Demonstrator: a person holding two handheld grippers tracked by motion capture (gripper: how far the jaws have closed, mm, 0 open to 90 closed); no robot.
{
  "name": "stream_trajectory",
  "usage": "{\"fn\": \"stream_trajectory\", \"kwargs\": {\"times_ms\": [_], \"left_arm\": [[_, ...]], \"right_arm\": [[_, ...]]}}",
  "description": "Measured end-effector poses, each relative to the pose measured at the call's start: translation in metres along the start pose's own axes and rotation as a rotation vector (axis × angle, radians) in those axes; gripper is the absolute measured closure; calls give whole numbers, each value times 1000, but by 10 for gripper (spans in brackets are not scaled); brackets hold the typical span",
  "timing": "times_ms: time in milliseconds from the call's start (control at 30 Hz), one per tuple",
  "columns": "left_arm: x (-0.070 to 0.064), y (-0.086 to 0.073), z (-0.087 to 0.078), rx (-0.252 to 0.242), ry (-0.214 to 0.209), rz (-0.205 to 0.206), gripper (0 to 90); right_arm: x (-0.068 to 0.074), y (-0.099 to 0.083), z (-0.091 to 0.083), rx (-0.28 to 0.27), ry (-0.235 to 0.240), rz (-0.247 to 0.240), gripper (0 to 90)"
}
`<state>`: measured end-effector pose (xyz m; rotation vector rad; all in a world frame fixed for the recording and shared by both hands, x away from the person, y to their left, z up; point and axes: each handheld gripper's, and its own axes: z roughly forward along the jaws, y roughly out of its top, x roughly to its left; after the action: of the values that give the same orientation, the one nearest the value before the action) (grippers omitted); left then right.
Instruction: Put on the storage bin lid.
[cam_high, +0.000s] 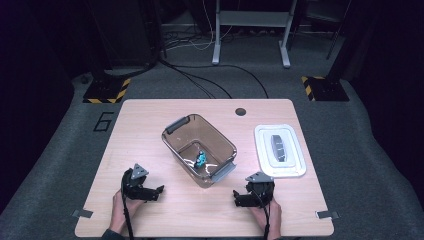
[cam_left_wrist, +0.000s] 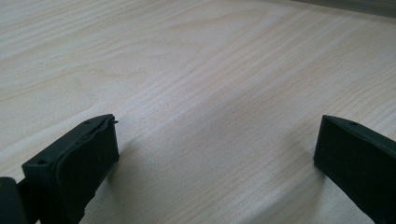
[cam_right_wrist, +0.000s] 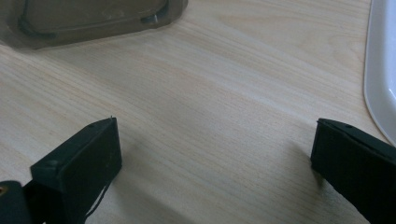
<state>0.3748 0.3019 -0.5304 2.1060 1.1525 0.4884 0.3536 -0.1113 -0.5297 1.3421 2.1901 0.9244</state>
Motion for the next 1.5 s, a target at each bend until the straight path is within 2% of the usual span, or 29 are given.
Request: {"fn": "stream_trajectory", "kwargs": {"times_ms": [233,433,500,633,767,967,1100,1500], "left_arm": [[-1,0,0,-2,5,-2,0],[-2,0,1,-5,8,-6,0],[-1,1,0,5,7,5,0],[-2,1,0,4,7,-1,0],[-2,1,0,3,7,0,0],[-2,0,1,-1,7,1,0],[-2,0,1,0,0,2,0],[-3,1,1,-3,-4,4,0]], "right_arm": [[0,1,0,8,0,7,7],[-6,2,-3,-2,40,2,17],[-9,2,-5,-8,27,4,19],[-21,4,-13,-22,10,15,26],[-33,12,-22,-42,-13,30,34],[-49,24,-32,-54,-46,20,33],[-57,34,-35,-63,-53,31,34],[-77,55,-39,-71,-97,11,32]]}}
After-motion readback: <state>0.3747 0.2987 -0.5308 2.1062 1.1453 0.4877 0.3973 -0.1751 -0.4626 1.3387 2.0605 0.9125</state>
